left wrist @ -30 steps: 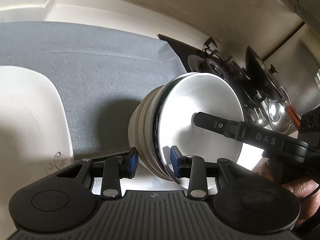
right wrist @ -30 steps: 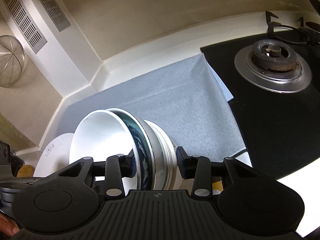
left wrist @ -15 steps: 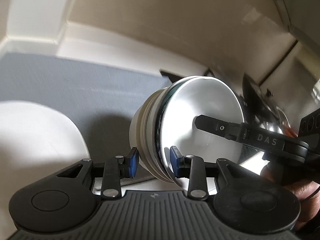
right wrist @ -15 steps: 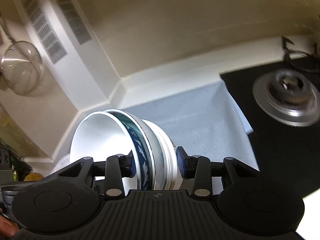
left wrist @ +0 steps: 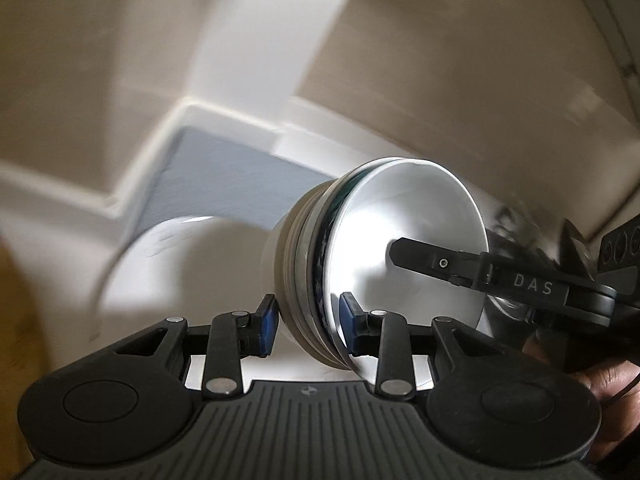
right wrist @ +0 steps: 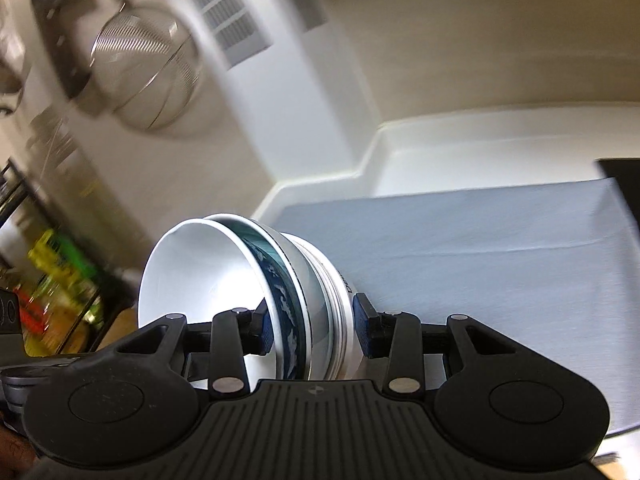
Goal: Organize plates and bowls
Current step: 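Lift the bowl stack with the left gripper and swing it over the plates, then lower the bowl stack onto the white plate stack with the left gripper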
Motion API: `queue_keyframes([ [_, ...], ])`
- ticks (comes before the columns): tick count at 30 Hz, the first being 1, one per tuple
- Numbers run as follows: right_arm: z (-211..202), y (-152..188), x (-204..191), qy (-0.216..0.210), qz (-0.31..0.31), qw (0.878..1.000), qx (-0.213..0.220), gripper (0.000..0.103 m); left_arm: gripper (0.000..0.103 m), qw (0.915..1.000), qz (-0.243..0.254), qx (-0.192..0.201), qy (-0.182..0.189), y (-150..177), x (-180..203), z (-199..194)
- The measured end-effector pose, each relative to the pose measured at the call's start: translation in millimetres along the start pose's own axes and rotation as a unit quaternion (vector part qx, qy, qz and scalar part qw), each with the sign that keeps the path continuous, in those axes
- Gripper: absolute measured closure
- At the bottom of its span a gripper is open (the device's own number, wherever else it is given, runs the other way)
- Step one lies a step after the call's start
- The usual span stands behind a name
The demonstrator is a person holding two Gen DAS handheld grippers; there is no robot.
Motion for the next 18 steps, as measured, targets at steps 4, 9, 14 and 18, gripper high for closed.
queue_keyframes([
  [4,27,17,-16,-0.009,0.001,0.999,-0.047,0.062,0.067,0.9989,-0.032,-0.021,-0.027,12,-28,-6],
  [9,53,37,-23,-0.003,0.014,0.995,-0.102,0.061,0.066,0.9961,-0.056,-0.051,-0.047,23,-57,-7],
  [14,64,43,-26,0.009,0.018,0.993,-0.115,0.058,0.058,0.9959,-0.066,-0.038,-0.049,18,-66,-2],
  [18,69,51,-17,0.016,0.043,0.989,-0.137,0.047,0.053,0.996,-0.068,-0.043,-0.039,18,-65,3],
])
Point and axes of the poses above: each gripper's, at about its wrist camera, not at the fingertips, and z roughly the way its jaws point, x to its right, y to its underside, the point moved 8 cm from there along z, roughly the way its jaws point, and after that the axes turned 14 degrees about z, right-handed, at the moved point
